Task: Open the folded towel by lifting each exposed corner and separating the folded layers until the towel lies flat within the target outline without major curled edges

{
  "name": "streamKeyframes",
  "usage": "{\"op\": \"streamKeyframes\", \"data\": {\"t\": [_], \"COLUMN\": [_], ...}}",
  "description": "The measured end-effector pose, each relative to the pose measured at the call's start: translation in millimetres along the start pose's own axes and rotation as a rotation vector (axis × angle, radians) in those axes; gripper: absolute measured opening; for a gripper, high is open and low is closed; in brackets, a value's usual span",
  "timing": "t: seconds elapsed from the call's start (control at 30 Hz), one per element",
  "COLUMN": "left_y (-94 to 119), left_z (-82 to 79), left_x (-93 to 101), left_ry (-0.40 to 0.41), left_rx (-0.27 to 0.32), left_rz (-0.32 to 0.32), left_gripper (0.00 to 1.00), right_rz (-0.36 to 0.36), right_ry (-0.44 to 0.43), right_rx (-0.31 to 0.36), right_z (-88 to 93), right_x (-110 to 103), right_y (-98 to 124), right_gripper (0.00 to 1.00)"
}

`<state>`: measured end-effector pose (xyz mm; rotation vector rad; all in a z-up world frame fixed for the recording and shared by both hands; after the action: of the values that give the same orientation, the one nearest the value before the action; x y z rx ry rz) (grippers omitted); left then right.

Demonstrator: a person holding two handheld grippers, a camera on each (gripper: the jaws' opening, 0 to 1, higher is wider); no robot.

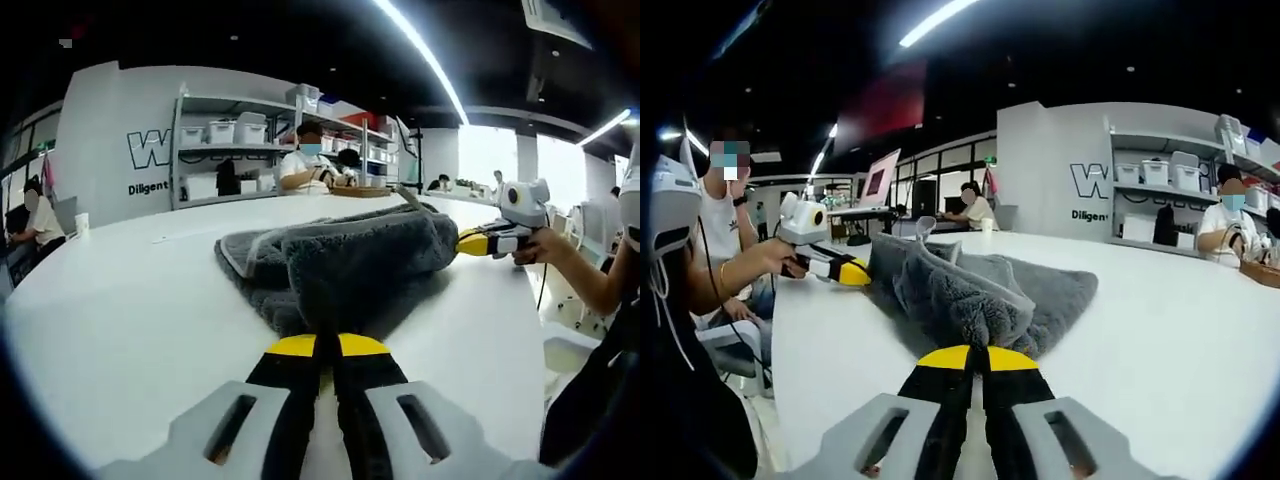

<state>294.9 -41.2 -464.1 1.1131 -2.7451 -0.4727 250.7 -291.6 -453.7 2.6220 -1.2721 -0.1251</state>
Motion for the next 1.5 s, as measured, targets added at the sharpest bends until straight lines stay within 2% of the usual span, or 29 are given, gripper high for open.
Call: {"op": "streamKeyframes", "data": {"t": [0.83, 0.97, 1.07, 1.23, 1.4, 1.5], "left_y": [15, 20, 24, 29, 33, 36], "left_z": [10.8, 16.1, 17.8, 20.0, 18.2, 8.3], "left_x": [14.2, 14.9, 15.8, 16.0, 14.7, 15.9], "left_ry": [-0.052, -0.064, -0.056, -0.046, -0.06, -0.054], "left_rx": [-0.043, -0.073, -0.078, -0.082, -0.089, -0.058], "left_rz": [0.012, 0.018, 0.027, 0.029, 0.02, 0.029], "left_gripper": [0.05, 0.05, 0.0, 0.0, 0.0, 0.0], "right_rz": [0.042, 0.039, 0.04, 0.049, 0.06, 0.068], "right_ry": [0.003, 0.002, 0.0, -0.007, -0.014, -0.01], "right_rx": [-0.046, -0.059, -0.062, -0.057, -0.051, -0.051], "right_z": [8.8, 10.6, 10.6, 8.8, 7.6, 5.1], "right_x": [2, 2, 2, 2, 4, 5], "right_y": [9, 10, 11, 14, 18, 20], "right_gripper": [0.0, 0.0, 0.0, 0.0, 0.0, 0.0]}}
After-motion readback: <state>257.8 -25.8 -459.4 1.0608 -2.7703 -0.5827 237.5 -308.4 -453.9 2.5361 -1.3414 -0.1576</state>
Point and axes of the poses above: the point that each gripper's makers call its tool centre point, and the gripper's own axes: y roughly backward along the fingers, x roughly to its right, z roughly out of its underside, the point moved 2 cm from there along y, roughly backward along the fingers, and after that the axes turned 4 degrees about -x, right-handed, at the moved point
